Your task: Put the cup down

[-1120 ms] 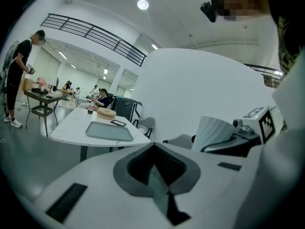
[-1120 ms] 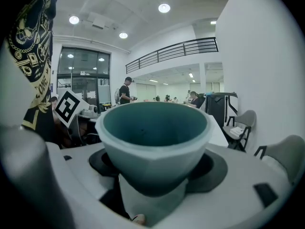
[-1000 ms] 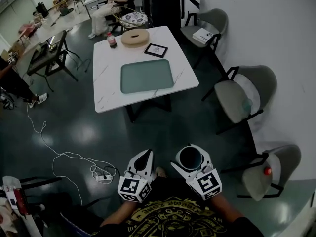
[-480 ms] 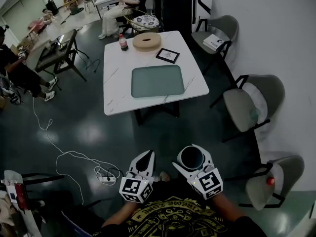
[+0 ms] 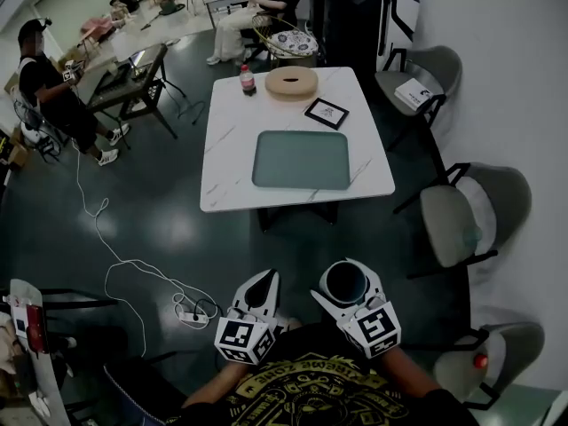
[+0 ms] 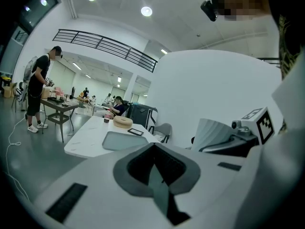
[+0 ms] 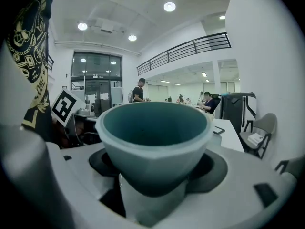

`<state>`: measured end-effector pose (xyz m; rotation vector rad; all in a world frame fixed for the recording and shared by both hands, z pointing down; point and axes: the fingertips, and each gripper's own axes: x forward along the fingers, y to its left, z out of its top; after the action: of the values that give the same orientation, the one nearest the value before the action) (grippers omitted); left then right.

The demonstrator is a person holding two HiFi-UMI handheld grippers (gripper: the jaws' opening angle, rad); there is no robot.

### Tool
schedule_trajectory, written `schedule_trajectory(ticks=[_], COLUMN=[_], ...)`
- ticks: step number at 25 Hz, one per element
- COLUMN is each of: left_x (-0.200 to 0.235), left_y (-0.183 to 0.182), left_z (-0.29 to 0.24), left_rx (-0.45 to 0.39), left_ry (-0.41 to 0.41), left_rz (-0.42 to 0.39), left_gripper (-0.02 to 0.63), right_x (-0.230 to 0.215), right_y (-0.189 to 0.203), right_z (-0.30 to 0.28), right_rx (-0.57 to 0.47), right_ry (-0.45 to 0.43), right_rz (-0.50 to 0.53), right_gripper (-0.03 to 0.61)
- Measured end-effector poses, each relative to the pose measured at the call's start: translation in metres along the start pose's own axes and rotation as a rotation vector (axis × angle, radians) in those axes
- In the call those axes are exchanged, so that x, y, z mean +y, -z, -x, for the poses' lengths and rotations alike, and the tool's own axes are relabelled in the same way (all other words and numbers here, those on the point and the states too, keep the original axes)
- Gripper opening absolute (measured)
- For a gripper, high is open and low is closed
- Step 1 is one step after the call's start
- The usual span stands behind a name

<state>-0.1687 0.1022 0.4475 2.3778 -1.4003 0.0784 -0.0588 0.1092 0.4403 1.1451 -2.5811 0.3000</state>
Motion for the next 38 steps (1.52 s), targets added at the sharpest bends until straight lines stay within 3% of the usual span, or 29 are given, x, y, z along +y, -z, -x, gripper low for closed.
schedule_trajectory(ticks=[10,17,29,38], left_x=[-0.007,-0.018,-0.035,-0.025], left_y=[-0.002,-0.014,-0.023,-0.022], left_z=[-0.058,-0.095,-0.133,-0.141], left_rx=[0.025,0.03,0.027,0.026], left_ry=[-0.077,-0.123,-0.176,-0.196], left_rz=[0.015,-0.029,-0.07,-0.061], left_gripper=[0.009,0.009,0.009,0.009], right_x=[-0.056,-0.094,-0.143,-0.149], right_y=[0.007,0.002,-0.003,-0.001], right_z=[-0.02,-0.029,-0.037,-0.05], right_rx=[-0.002,0.001,-0.05,-0.038], right_ry=[-0.097,-0.149,-0.186,-0.194], right_rz=[-0.02,0.018,0.014,0.018], right_gripper=[0.367,0.367,0.366,0.367])
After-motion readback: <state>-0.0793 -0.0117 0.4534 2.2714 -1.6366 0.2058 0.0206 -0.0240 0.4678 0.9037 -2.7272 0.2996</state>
